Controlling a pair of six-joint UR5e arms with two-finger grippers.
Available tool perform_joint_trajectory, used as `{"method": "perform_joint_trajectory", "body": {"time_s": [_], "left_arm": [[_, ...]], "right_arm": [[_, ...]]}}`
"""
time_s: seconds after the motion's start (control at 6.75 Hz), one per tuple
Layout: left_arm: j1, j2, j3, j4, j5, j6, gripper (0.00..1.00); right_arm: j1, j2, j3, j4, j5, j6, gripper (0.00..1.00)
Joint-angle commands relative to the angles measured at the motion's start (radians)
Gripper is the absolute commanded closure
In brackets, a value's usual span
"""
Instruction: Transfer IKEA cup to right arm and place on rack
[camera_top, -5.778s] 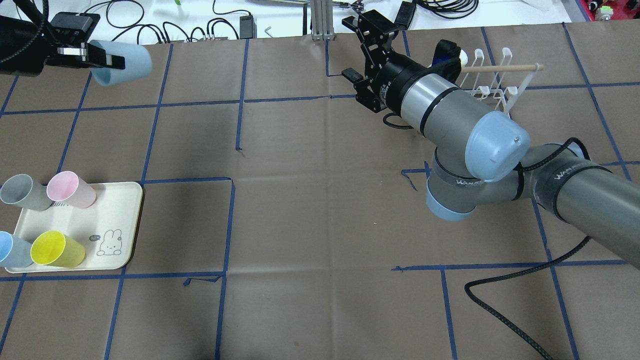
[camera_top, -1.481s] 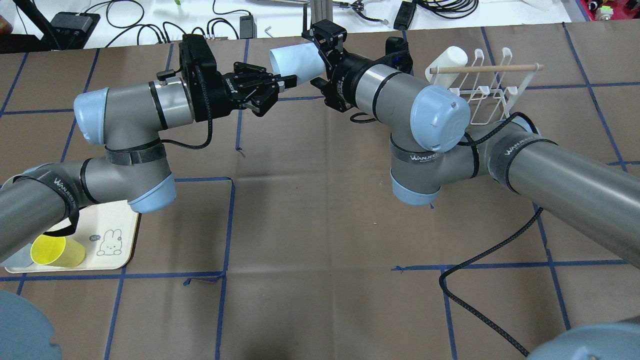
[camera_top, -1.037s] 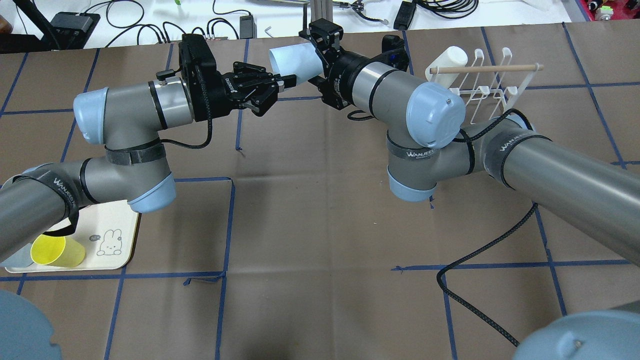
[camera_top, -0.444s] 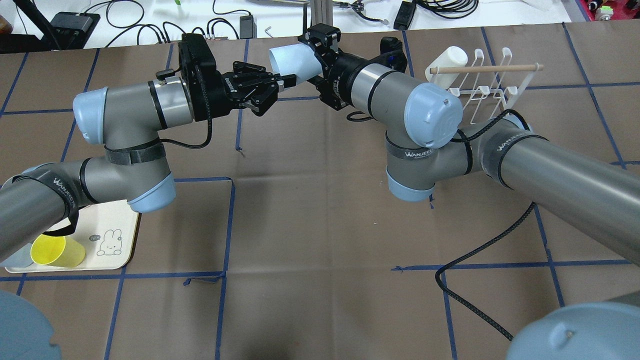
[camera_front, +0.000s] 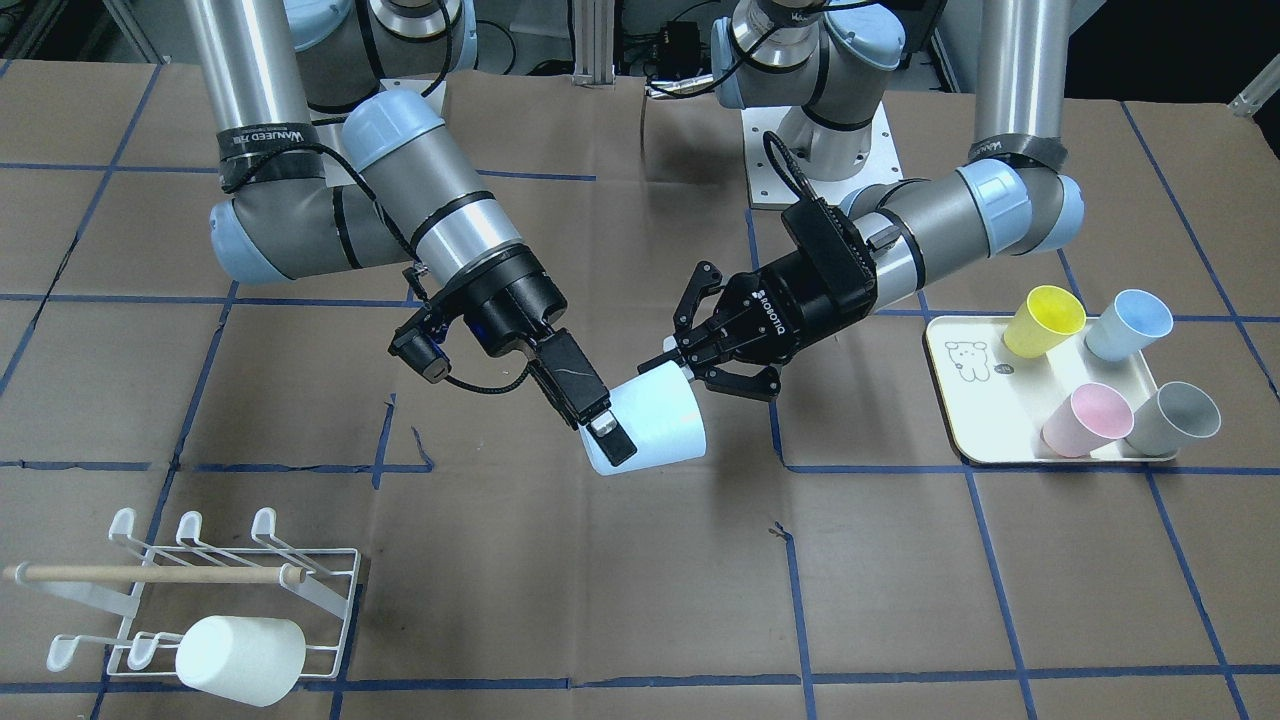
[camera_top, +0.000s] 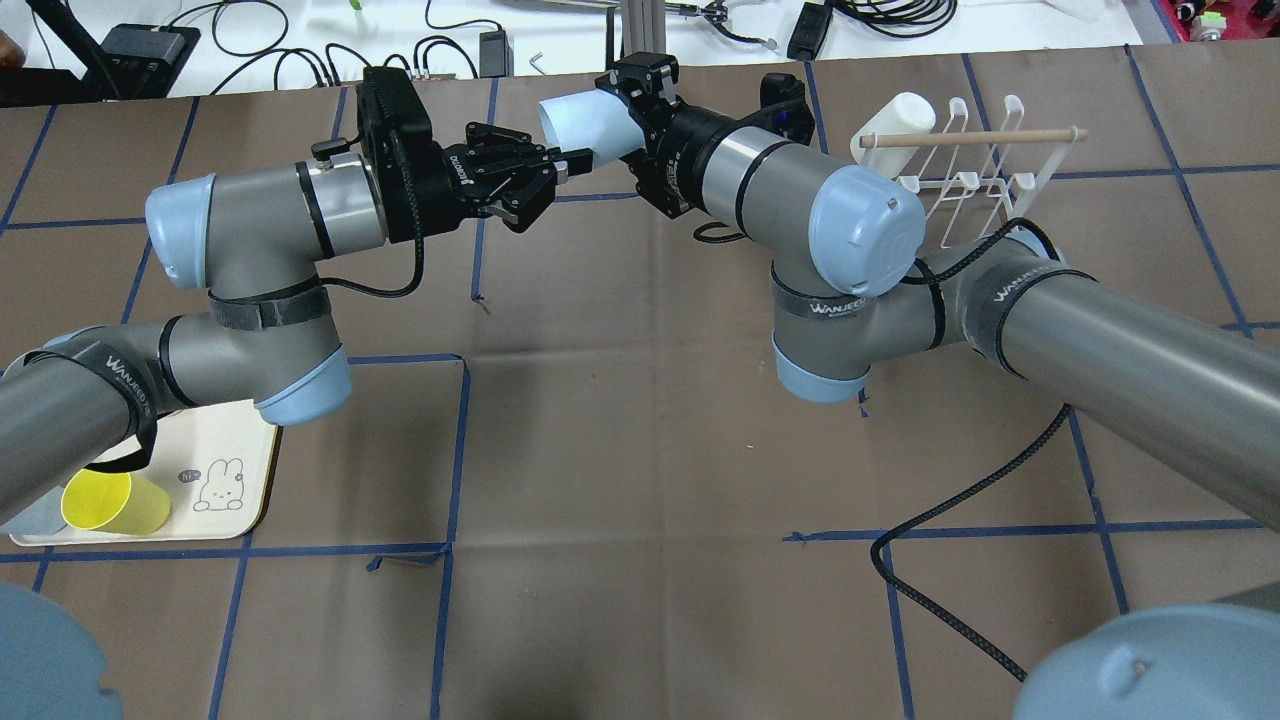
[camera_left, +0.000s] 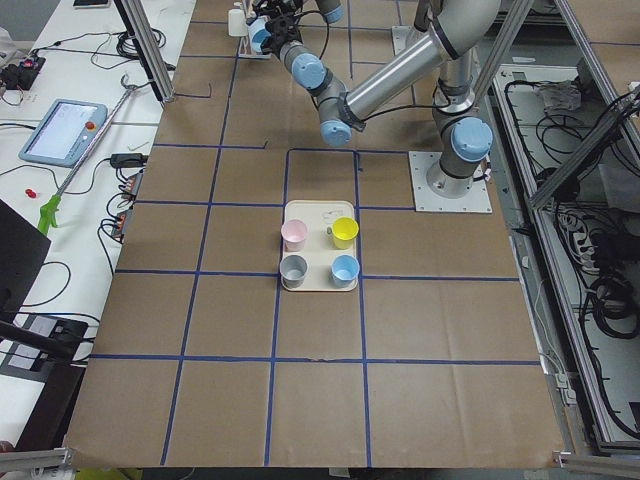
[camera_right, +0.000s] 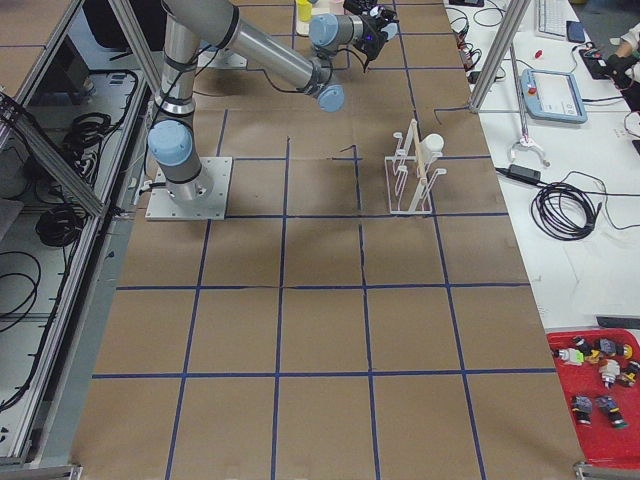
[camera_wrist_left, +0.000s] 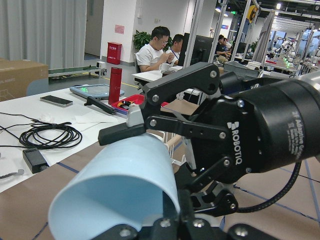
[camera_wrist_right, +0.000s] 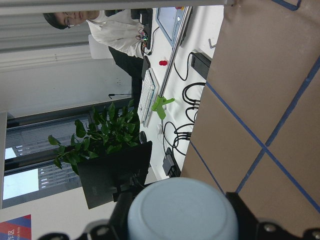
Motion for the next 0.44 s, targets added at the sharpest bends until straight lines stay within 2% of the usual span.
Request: {"method": "perform_joint_trajectory", "body": {"time_s": [0.0,0.15,0.3], "left_arm": [[0.0,-0.012,0.001,0.051,0.005,-0.06,0.3],[0.002,-0.014,0.001,0.082,0.005,-0.114,0.16],[0.003,-0.017,0.001,0.11,0.005,-0.161,0.1]], "right_arm": [[-0.001,0.0,0.0,0.0,0.001,-0.001,0.54],[-0.001,-0.002,-0.002,0.0,-0.001,-0.001,0.54],[-0.001,-0.002,-0.002,0.0,0.001,-0.003,0.55]]}}
